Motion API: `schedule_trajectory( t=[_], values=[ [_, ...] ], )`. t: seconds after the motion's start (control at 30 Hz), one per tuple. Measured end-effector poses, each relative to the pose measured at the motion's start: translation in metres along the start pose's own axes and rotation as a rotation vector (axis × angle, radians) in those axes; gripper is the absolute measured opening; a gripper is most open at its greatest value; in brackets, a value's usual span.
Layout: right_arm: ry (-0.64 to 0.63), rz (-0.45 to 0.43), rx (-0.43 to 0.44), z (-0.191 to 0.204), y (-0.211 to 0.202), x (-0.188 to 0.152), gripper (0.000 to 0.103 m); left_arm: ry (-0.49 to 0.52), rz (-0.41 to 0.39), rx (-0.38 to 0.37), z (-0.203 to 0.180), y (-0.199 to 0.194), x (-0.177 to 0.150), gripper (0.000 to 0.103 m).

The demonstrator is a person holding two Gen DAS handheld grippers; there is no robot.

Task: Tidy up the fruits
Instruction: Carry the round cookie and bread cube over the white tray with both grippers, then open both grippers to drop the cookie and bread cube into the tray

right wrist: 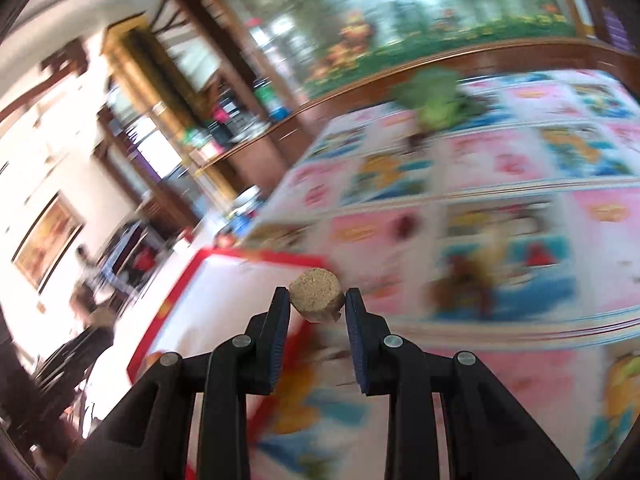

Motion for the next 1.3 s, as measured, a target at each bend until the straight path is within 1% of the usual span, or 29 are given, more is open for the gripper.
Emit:
schedule_trajectory(
  t=[0.13,0.23,0.33,0.43,0.6,0.77,0.87,0.97,1.07,1.17,1.3],
  values=[
    [-0.068,0.051,0.086,0.046,0.013,-0.009,0.027,-0.038,-0.005,0.081,0.035,-0.002,-0.009,0.032],
    [-0.114,0.084,0.128,0.069,0.019,-0.018,0.027,-0.073,0.005,0.134,0.064,-0.003,-0.02,0.032],
    [-0.149,0.109,0.138,0.079,0.024,-0.029,0.027,-0.112,0.024,0.173,0.091,0.0,-0.03,0.032],
    [-0.2,0.134,0.122,0.093,0.035,-0.042,0.027,-0.142,0.045,0.178,0.109,0.002,-0.04,0.032],
    [-0.254,0.208,0.135,0.107,0.049,-0.068,0.027,-0.142,0.062,0.156,0.11,0.007,-0.048,0.032],
    [-0.299,0.246,0.121,0.109,0.055,-0.085,0.027,-0.143,0.076,0.153,0.111,0.011,-0.049,0.032],
    [-0.298,0.271,0.129,0.108,0.06,-0.092,0.027,-0.142,0.089,0.153,0.112,0.015,-0.049,0.032],
    [-0.32,0.27,0.115,0.109,0.061,-0.095,0.027,-0.124,0.103,0.14,0.11,0.024,-0.042,0.032],
    [-0.336,0.271,0.1,0.112,0.064,-0.097,0.027,-0.09,0.129,0.145,0.106,0.04,-0.034,0.032],
    [-0.354,0.274,0.09,0.114,0.065,-0.099,0.028,-0.081,0.155,0.123,0.104,0.052,-0.03,0.032],
    [-0.376,0.273,0.067,0.117,0.069,-0.101,0.028,-0.063,0.217,0.122,0.098,0.069,-0.031,0.032]
  ],
)
Point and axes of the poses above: each gripper's, at about its wrist camera, not at the fingertips, and y roughly the way its jaws point, z to its left, x to its top, the point moved 2 cm from there along y, roughly the way its jaws point
